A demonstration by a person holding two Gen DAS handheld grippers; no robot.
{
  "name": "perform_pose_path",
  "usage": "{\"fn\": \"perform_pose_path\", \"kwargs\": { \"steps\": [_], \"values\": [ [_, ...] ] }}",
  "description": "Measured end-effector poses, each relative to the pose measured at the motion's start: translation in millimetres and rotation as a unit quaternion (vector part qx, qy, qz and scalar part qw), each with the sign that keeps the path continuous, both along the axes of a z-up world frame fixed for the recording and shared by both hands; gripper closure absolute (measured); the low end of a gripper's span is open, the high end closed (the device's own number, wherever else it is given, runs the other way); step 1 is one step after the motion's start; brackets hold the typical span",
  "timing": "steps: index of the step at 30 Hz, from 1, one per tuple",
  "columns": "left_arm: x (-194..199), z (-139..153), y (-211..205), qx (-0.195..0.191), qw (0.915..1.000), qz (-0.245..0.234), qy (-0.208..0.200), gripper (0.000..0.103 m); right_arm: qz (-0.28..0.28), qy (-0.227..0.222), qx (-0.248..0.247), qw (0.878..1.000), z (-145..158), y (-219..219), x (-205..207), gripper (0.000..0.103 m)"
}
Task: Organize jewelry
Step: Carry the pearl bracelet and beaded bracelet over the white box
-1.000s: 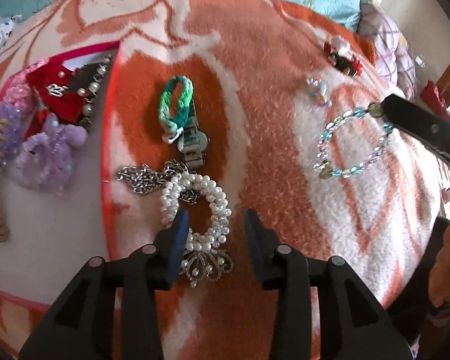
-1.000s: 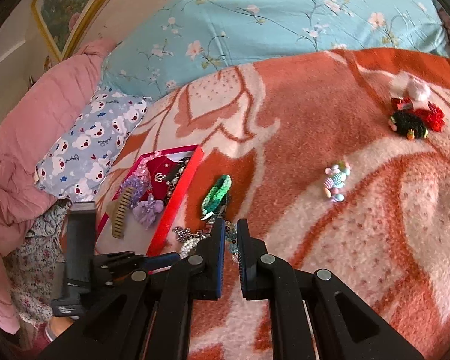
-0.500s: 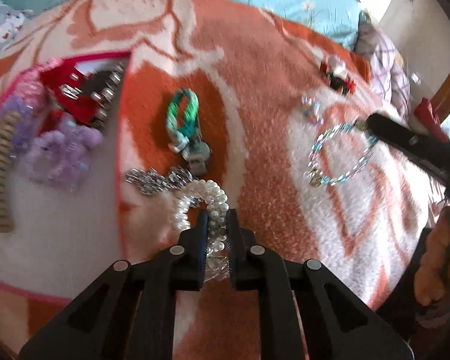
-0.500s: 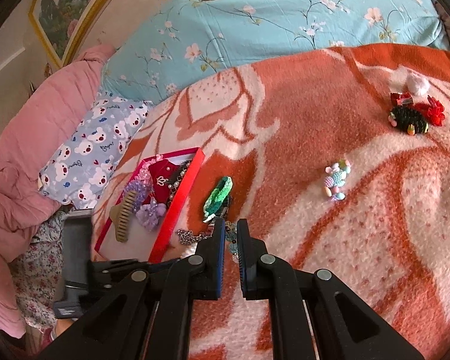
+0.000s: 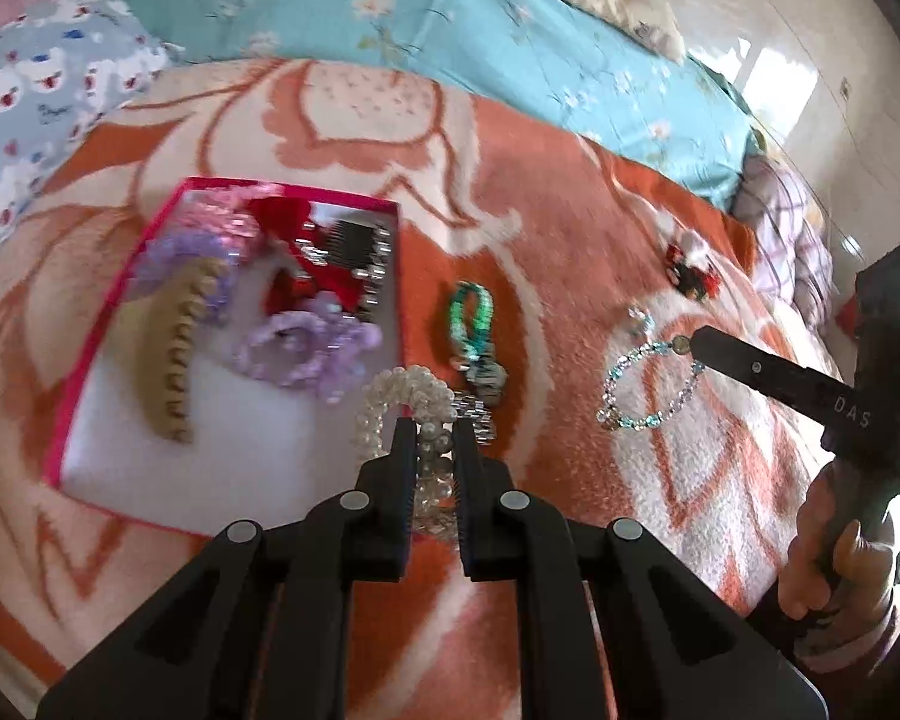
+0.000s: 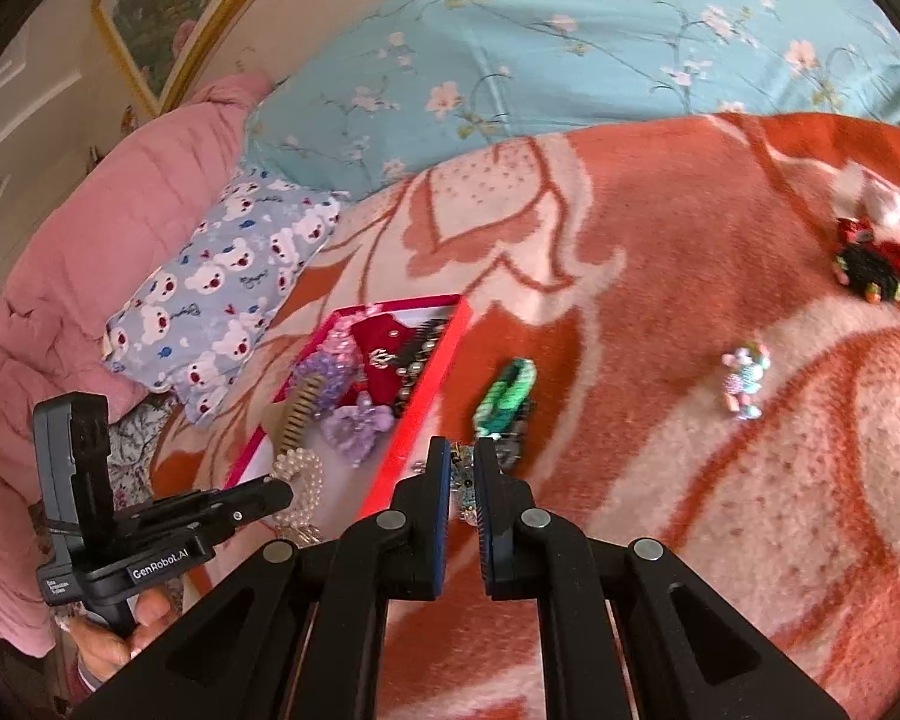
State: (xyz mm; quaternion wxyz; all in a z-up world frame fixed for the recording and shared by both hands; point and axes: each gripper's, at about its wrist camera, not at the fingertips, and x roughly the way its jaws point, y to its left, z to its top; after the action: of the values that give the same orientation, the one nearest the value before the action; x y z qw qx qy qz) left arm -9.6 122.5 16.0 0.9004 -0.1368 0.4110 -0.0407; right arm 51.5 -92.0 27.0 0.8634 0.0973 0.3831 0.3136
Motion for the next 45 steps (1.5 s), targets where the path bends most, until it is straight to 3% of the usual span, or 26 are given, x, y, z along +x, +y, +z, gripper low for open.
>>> {"fn": "perform_pose_path", "kwargs": {
  "steps": [14,27,36,45],
  "values": [
    [-29,-3,71,0.0,0.9963,0.086,-0.002,0.094,0.089,-0.012,0.004,0.996,10,93,-12,0.096],
    [-27,-19,122,0.005,0.9889,0.148,0.011,0.094,0.157,0.024,0.004,0.987,-24,175,-10,0.096],
    [-4,-46,128,0.005,0.9873,0.154,0.04,0.094,0.139,0.06,-0.019,0.988,-58,181,14,0.096],
    [6,-58,121,0.032,0.9865,0.15,0.057,0.094,0.121,0.075,-0.041,0.989,-82,178,28,0.096]
  ]
}}
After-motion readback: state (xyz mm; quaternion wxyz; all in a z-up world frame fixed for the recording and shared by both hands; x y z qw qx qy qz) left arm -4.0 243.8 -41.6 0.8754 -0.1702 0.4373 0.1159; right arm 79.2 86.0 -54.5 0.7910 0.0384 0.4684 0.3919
